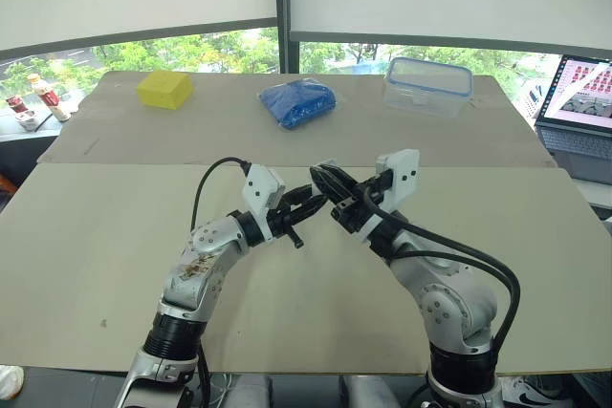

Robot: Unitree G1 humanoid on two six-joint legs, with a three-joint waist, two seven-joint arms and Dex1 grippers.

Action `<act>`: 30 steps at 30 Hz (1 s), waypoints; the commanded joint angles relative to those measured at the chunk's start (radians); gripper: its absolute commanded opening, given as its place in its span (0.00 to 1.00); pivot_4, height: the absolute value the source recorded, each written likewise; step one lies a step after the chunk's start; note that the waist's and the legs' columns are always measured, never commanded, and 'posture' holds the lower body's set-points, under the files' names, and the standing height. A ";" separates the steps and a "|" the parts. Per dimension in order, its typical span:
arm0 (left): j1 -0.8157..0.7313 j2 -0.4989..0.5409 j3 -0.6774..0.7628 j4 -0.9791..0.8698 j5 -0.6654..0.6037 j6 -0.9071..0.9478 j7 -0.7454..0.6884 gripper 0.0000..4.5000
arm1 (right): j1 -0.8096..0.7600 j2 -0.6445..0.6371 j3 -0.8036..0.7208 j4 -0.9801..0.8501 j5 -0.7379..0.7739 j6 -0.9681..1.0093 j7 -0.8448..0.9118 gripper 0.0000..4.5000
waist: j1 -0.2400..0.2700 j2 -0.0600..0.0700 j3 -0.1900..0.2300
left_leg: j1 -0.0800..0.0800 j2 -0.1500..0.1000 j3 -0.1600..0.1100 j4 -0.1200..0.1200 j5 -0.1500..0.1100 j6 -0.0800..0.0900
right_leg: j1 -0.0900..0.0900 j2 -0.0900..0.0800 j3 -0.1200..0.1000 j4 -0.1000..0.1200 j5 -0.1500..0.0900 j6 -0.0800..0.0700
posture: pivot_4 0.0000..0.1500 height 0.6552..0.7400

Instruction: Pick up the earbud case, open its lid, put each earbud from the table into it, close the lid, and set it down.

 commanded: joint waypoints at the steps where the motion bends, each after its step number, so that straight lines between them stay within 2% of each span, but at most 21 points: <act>1: -0.018 0.001 0.022 -0.013 -0.024 -0.016 -0.006 0.12 | 0.005 -0.006 0.011 -0.013 -0.003 -0.040 -0.005 0.08 | 0.000 0.000 0.000 | 0.000 0.000 0.000 0.000 0.000 0.000 | 0.000 0.000 0.000 0.000 0.000 0.000 | 1.00 0.29; 13: -0.019 -0.001 0.030 -0.012 -0.027 -0.018 -0.008 0.12 | 0.030 -0.025 0.061 0.005 -0.028 -0.059 -0.020 0.08 | 0.000 0.000 0.000 | 0.000 0.000 0.000 0.000 0.000 0.000 | 0.000 0.000 0.000 0.000 0.000 0.000 | 1.00 0.29; 15: -0.016 0.001 0.029 -0.016 -0.025 -0.019 -0.009 0.12 | 0.036 -0.025 0.060 0.003 -0.031 -0.064 -0.027 0.32 | 0.000 0.000 0.000 | 0.000 0.000 0.000 0.000 0.000 0.000 | 0.000 0.000 0.000 0.000 0.000 0.000 | 1.00 0.29; 21: 0.006 0.016 0.031 -0.025 -0.018 -0.020 -0.005 0.12 | 0.042 -0.054 0.010 -0.089 0.010 -0.006 -0.054 0.77 | 0.002 0.000 0.000 | 0.000 0.000 0.000 0.000 0.000 0.000 | 0.000 0.000 0.000 0.000 0.000 0.000 | 1.00 0.29; 25: 0.026 0.022 0.033 -0.031 -0.013 -0.022 -0.004 0.12 | 0.067 -0.140 -0.038 -0.217 0.078 0.076 -0.043 0.77 | 0.003 0.000 0.000 | -0.001 0.000 0.000 0.000 0.000 0.000 | 0.000 0.000 0.000 0.000 0.000 0.000 | 1.00 0.29; 30: 0.058 0.052 0.041 -0.023 0.006 -0.050 -0.015 0.12 | 0.200 -0.352 -0.155 -0.358 0.072 0.082 0.022 0.77 | 0.003 0.000 0.000 | -0.001 0.000 0.000 0.000 0.000 0.000 | 0.001 0.000 0.000 -0.001 0.000 0.000 | 1.00 0.29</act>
